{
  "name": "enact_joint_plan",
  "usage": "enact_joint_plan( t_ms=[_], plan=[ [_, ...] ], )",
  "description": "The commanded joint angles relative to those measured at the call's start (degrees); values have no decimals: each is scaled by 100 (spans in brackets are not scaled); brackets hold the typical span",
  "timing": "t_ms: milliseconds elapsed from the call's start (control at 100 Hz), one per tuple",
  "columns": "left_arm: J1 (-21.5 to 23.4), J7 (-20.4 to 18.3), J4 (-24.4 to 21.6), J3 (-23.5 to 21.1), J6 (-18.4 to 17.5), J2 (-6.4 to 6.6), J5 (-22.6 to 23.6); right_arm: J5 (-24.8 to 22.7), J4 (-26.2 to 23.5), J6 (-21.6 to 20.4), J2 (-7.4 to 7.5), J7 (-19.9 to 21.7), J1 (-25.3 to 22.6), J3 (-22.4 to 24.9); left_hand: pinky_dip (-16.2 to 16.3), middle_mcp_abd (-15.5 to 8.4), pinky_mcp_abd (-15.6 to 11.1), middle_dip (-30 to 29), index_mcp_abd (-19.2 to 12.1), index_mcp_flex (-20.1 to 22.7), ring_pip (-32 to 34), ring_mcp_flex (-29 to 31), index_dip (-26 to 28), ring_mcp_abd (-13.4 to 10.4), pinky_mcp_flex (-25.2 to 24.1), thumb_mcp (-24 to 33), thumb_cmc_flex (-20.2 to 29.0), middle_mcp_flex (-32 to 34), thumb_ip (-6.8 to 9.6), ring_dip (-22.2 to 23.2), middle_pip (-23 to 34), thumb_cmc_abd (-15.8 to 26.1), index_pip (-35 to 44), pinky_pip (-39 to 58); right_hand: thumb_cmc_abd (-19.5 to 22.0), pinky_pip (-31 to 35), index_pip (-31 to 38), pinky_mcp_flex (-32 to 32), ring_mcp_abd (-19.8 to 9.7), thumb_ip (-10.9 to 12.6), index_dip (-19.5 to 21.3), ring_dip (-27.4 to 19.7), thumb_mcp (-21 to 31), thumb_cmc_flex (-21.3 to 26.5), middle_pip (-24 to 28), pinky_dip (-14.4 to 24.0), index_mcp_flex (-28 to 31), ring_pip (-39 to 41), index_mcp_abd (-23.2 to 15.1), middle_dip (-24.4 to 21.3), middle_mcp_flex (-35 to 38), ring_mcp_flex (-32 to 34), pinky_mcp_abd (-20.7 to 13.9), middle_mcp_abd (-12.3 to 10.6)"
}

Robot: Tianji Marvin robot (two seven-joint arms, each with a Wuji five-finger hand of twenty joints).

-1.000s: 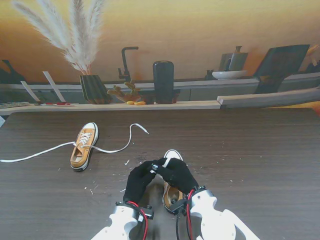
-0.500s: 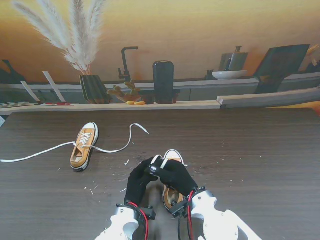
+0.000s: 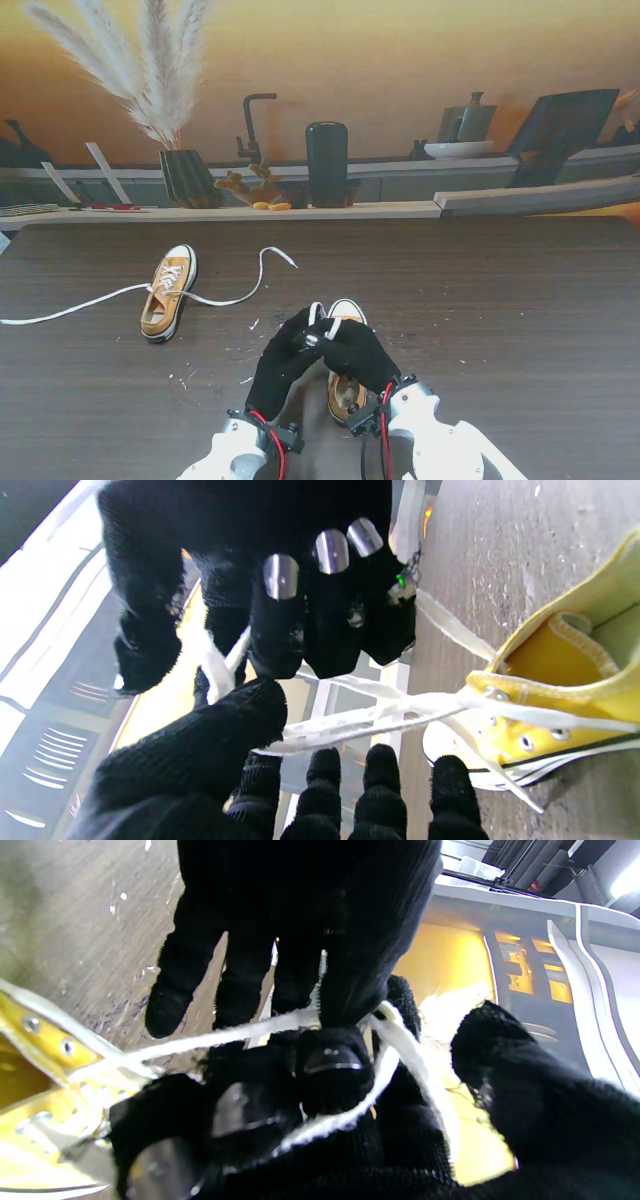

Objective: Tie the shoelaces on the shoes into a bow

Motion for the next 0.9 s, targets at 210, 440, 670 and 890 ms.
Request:
enact_joint_plan(
  t_ms=[210,440,670,890],
  plan=[
    [384,-425,-355,-309,-52,196,196,-89,-83,79,49,123,-52,72,164,-301,-667,-294,20,-270,-583,-129,-14,-224,89,1393,388,-223,160,-316,-333,-457,-205,-1138,-56,537,162,94,105,-198,-225,-69,-239,419,21,-57,-314,41,-89,56,135,77,48,57],
    [602,-184,-525,-430,-20,166,315,-92,-111,201,75,232,-44,70,357,-271,-684,-200,41,-409,-612,-185,211,-230,137,1004,151,-340,-43,-229,-259,-407,-48,-1509,-39,294,211,59,130,-207,-308,-183,-310,481,-30,-159,-425,-174,-161,51,-36,77,140,92],
    [620,-215,-661,-450,14,136,-158,-156,-107,208,123,386,-46,98,598,-226,-644,-169,32,-250,-666,-164,363,-207,290,-172,-288,-278,-226,-211,-237,17,107,-2026,-27,-350,301,-132,261,-231,-343,-482,-408,516,-181,-398,-570,-682,-355,-13,-332,67,527,187],
    [562,-168,-817,-393,-14,97,-509,-236,-89,204,158,492,-33,120,798,-177,-581,-124,-42,57,-571,-64,490,-179,490,-1311,-339,-18,-163,-171,-103,477,430,-2361,-26,-302,361,-43,237,-255,-369,-453,-452,561,-132,-403,-561,-576,-367,-18,-268,71,529,166]
  ],
)
